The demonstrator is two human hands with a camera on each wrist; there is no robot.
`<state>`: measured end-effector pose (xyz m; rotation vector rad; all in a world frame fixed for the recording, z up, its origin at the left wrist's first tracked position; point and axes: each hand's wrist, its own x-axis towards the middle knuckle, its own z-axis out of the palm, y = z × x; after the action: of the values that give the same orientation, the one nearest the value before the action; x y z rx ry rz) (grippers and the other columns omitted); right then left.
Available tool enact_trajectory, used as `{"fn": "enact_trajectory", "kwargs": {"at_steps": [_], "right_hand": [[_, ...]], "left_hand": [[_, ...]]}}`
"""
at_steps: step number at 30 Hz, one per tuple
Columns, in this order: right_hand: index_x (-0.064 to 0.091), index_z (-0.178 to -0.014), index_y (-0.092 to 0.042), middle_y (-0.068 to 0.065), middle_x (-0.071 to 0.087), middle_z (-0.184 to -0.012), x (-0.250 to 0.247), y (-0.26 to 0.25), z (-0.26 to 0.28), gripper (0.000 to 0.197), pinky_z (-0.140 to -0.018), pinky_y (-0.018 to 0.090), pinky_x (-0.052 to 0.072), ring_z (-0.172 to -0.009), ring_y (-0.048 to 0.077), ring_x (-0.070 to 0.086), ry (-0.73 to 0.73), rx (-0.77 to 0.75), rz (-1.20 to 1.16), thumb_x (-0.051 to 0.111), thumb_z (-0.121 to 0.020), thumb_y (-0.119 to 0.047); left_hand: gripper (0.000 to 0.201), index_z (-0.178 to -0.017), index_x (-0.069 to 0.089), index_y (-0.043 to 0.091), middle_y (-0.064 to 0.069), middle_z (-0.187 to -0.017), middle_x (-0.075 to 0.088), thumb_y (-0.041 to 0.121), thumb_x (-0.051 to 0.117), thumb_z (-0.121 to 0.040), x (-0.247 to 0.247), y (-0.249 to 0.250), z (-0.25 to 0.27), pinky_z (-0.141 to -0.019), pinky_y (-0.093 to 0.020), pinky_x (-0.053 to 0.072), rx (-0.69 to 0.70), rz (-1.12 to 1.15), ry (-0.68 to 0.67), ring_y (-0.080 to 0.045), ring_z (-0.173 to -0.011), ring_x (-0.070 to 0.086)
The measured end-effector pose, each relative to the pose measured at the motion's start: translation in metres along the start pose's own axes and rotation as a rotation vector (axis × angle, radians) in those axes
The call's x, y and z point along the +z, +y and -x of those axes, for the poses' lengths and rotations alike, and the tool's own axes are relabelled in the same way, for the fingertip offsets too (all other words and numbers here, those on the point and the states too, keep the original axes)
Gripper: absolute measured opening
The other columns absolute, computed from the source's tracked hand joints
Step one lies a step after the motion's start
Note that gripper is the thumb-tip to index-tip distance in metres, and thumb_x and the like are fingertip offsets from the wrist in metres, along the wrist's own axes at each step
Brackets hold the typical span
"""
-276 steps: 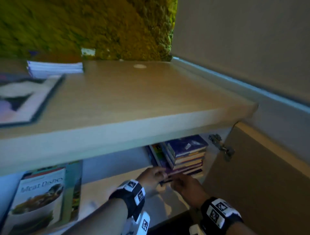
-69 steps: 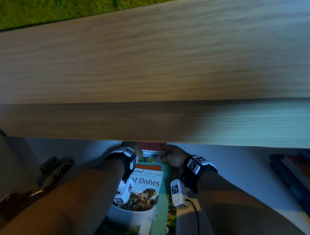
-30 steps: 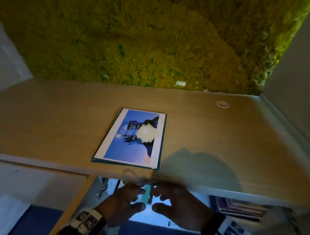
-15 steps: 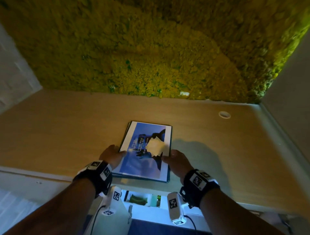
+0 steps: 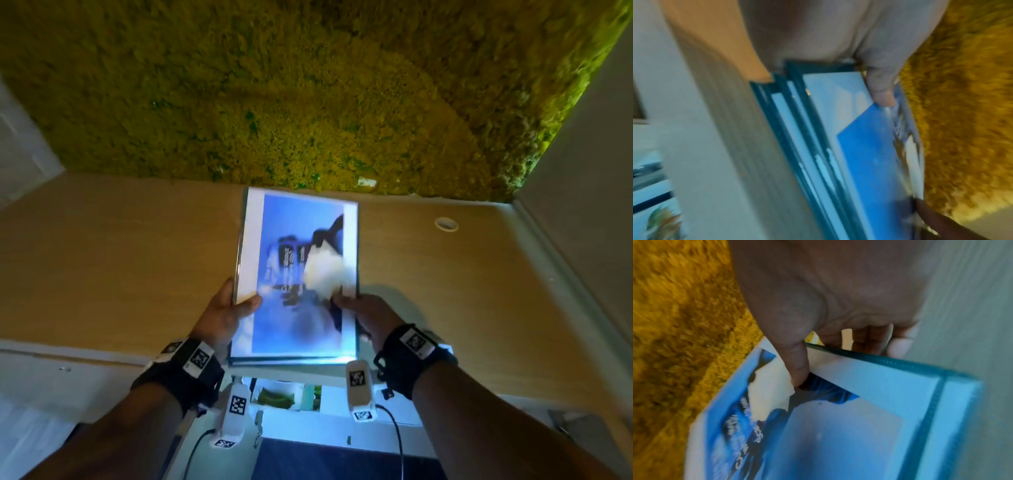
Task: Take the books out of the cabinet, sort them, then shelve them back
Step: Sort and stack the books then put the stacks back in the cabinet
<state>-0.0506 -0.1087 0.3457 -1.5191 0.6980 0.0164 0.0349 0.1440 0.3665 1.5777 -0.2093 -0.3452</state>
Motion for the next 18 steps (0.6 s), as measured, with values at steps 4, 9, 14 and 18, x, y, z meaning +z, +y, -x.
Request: {"fn": "enact_trajectory", "kwargs": {"at_steps": [4, 9, 14, 18], "right_hand": [[0.064, -0.115, 0.000, 0.019, 0.075, -0.105, -0.031, -0.035, 0.031, 0.035, -0.074, 0.038, 0.057, -0.085, 0.025, 0.069, 0.025, -0.230, -0.203, 0.074, -0.084, -0.012], [0.063, -0.105, -0.009, 0.008, 0.074, -0.092, -0.077, -0.020, 0.070, 0.016, -0.073, 0.035, 0.059, -0.084, 0.022, 0.071, 0.107, -0.314, -0.174, 0.060, -0.095, 0.003], [0.062, -0.122, -0.007, 0.017, 0.071, -0.096, -0.100, 0.033, 0.075, 0.041, -0.079, 0.049, 0.052, -0.083, 0.028, 0.064, 0.155, -0.295, -0.050, 0.065, -0.082, -0.002], [0.061, -0.125, -0.010, 0.015, 0.073, -0.097, -0.114, 0.053, 0.117, 0.040, -0.078, 0.040, 0.054, -0.085, 0.024, 0.066, 0.040, -0.288, -0.012, 0.063, -0.087, -0.002]], "left_hand": [[0.039, -0.114, 0.062, 0.026, 0.005, -0.105, 0.075, 0.018, 0.078, -0.079, 0.033, 0.044, 0.003, -0.084, -0.029, 0.055, 0.191, -0.086, 0.020, -0.012, -0.094, 0.069], [0.036, -0.123, 0.052, 0.019, -0.001, -0.115, 0.067, 0.017, 0.070, -0.091, 0.089, 0.032, 0.025, -0.084, -0.031, 0.045, 0.188, -0.277, 0.068, -0.023, -0.103, 0.064], [0.052, -0.141, 0.036, 0.012, 0.008, -0.122, 0.047, 0.014, 0.063, -0.096, 0.120, -0.003, 0.061, -0.088, -0.025, 0.034, 0.060, -0.253, 0.059, -0.013, -0.108, 0.048], [0.038, -0.110, 0.048, 0.042, 0.022, -0.103, 0.058, 0.023, 0.072, -0.086, 0.111, -0.016, 0.104, -0.093, -0.035, 0.043, 0.059, -0.179, -0.001, -0.018, -0.104, 0.055]]}}
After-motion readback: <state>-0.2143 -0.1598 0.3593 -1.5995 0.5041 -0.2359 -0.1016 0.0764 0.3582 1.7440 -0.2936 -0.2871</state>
